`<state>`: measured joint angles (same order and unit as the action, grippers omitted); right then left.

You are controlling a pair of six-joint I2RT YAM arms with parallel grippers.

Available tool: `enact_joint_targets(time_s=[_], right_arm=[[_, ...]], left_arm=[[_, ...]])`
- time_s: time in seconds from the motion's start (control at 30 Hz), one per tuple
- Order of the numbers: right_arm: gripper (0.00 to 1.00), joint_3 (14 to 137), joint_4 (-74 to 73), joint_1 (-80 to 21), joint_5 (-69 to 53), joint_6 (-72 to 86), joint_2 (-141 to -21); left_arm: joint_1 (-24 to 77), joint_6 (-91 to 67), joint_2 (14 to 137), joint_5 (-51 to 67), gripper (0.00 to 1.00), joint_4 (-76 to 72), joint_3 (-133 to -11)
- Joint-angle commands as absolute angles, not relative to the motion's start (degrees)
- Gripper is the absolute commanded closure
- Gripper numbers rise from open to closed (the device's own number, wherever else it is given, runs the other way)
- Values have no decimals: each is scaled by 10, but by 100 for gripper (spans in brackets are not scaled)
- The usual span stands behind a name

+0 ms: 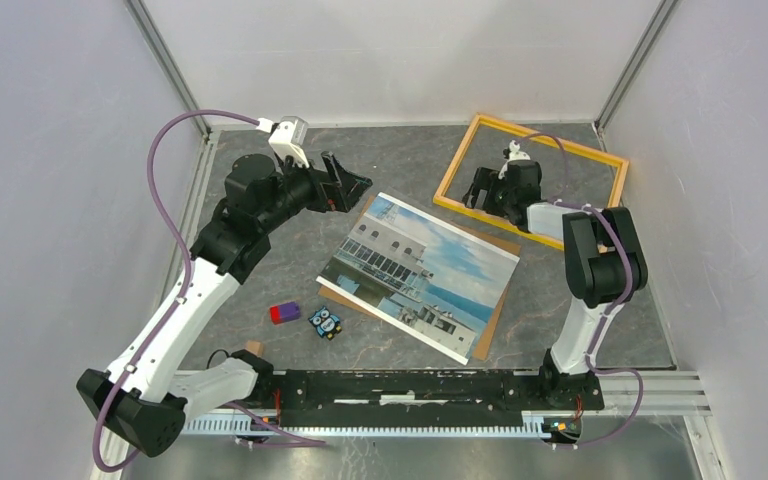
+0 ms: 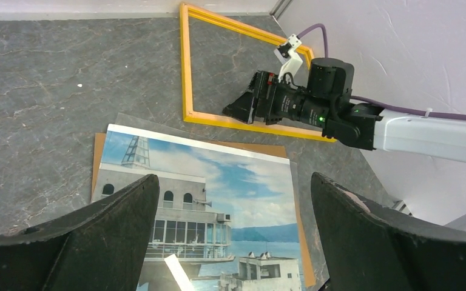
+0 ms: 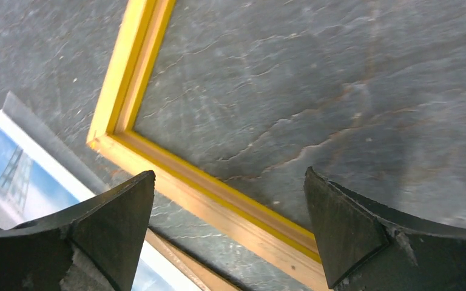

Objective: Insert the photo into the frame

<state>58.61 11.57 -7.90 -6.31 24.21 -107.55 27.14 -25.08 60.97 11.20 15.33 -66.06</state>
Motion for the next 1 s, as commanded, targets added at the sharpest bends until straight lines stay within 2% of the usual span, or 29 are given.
enact_joint_targets(time_s=[0.0, 0.5, 0.63, 0.83, 0.97], right_arm=[[2, 579, 161, -87, -147, 262, -1080], [2, 570, 180, -146, -205, 264, -1093], [2, 616, 103, -148, -189, 216, -1091], [2, 659, -119, -172, -6, 119, -984], [2, 558, -166, -174, 37, 120, -868]], left_arm=[[275, -272, 609, 130, 0, 144, -683], [275, -279, 610, 135, 0, 141, -680], [275, -278, 613, 136, 0, 141, -680], [275, -283, 620, 146, 0, 141, -682], [278, -287, 626, 152, 0, 141, -682]])
